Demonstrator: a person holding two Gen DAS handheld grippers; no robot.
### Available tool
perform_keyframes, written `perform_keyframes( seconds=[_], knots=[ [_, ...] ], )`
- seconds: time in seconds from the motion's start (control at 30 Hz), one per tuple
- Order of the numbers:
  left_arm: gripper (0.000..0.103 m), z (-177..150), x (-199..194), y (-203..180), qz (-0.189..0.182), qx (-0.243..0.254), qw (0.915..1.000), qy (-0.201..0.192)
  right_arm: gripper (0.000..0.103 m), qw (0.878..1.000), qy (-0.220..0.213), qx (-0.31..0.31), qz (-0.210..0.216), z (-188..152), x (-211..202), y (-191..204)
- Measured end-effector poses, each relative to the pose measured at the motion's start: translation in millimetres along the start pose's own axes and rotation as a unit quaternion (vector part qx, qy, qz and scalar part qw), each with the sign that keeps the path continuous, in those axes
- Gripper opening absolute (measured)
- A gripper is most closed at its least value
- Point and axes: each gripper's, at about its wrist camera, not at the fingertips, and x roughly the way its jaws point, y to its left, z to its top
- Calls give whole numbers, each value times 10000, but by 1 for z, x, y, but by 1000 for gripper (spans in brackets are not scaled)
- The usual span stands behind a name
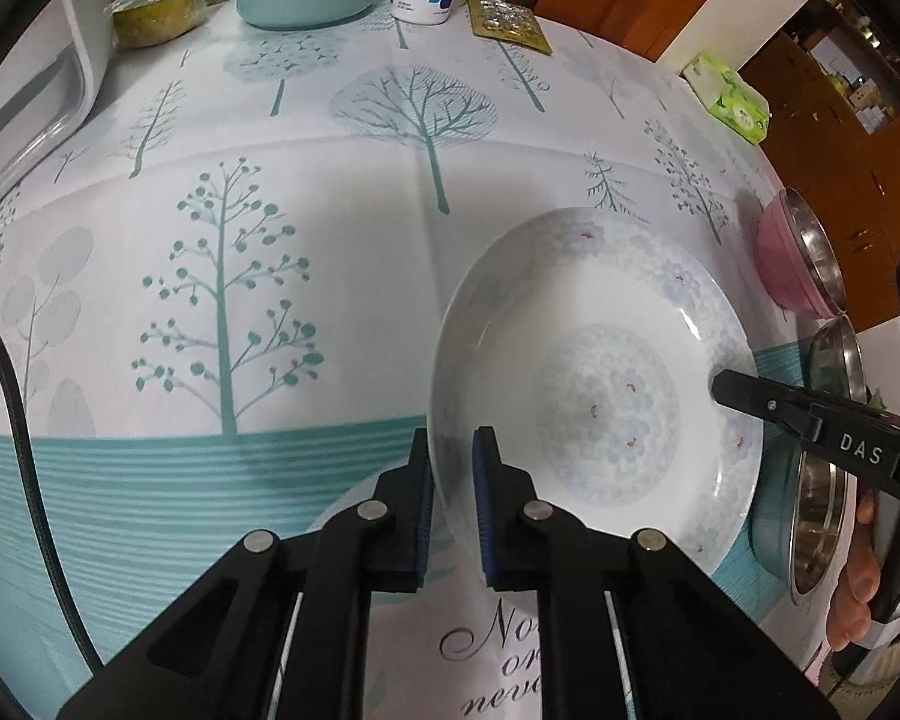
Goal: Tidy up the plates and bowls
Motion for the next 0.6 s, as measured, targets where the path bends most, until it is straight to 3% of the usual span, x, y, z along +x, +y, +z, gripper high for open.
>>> perform_keyframes(
  seconds=[0.33, 0.6],
  knots=[
    [10, -29, -34, 4, -122, -47, 9999, -39, 8, 9997, -30, -160, 168, -22, -22, 12],
    [10, -77, -81, 12, -82, -14, 9998, -166, 8, 9984, -2, -375, 417, -63, -42, 35]
  ],
)
